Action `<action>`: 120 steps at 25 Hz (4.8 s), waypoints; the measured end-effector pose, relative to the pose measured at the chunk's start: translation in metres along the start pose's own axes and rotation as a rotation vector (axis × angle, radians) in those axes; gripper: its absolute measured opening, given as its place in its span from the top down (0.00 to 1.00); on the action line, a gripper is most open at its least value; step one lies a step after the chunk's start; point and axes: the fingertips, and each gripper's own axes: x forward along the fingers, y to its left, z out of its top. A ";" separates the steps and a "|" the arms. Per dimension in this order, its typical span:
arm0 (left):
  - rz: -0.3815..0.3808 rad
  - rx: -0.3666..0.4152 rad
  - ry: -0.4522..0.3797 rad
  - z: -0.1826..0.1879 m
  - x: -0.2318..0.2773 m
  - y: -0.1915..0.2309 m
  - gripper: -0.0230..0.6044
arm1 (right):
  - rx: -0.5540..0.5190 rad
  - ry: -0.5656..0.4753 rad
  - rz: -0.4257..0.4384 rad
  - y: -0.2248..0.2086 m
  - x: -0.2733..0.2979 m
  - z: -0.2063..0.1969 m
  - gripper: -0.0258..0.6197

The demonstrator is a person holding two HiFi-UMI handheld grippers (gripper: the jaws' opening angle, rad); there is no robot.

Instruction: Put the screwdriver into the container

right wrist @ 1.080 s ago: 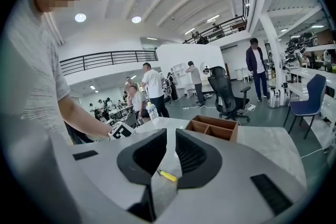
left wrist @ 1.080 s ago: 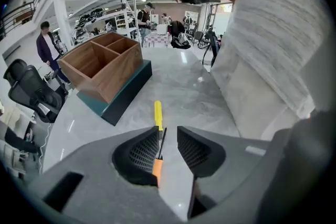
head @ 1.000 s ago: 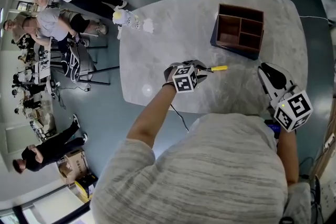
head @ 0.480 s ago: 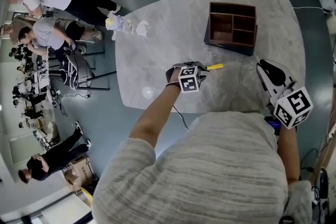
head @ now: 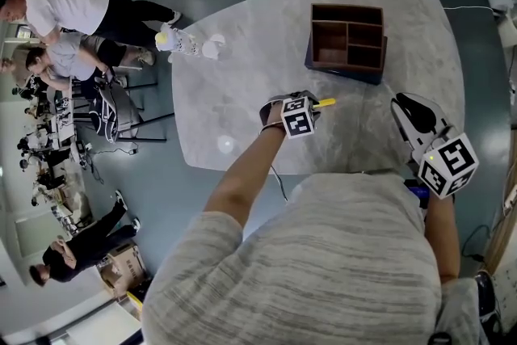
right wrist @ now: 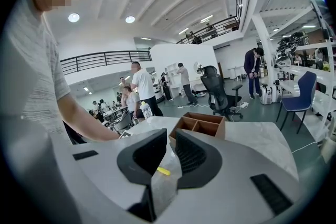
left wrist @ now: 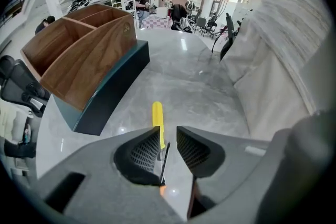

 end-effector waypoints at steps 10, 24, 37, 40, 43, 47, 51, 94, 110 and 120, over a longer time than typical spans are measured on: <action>0.012 -0.029 0.028 0.021 0.017 0.011 0.79 | 0.010 0.005 -0.008 -0.019 -0.015 -0.004 0.94; 0.014 -0.039 0.080 0.031 0.037 0.020 0.79 | 0.021 0.022 -0.017 -0.043 -0.029 -0.006 0.94; 0.032 -0.048 0.103 0.032 0.048 0.025 0.83 | 0.020 0.033 -0.022 -0.055 -0.033 -0.004 0.94; 0.025 -0.075 0.094 0.032 0.046 0.024 0.84 | 0.017 0.038 -0.022 -0.054 -0.033 -0.003 0.94; 0.023 -0.094 0.090 0.032 0.046 0.024 0.84 | 0.015 0.040 -0.019 -0.052 -0.032 -0.003 0.94; 0.035 -0.118 0.077 0.033 0.044 0.028 0.84 | 0.010 0.046 -0.014 -0.051 -0.030 -0.004 0.94; 0.060 -0.160 0.039 0.037 0.039 0.035 0.84 | 0.004 0.047 -0.009 -0.050 -0.028 -0.003 0.94; 0.361 -0.543 -0.732 0.147 -0.158 0.087 0.85 | -0.057 0.010 0.058 -0.033 -0.013 0.015 0.94; 0.425 -0.651 -1.035 0.191 -0.219 0.128 0.84 | -0.042 -0.012 0.022 -0.041 -0.032 0.016 0.94; 0.440 -0.708 -1.089 0.200 -0.208 0.155 0.85 | -0.025 -0.015 0.012 -0.051 -0.034 0.010 0.94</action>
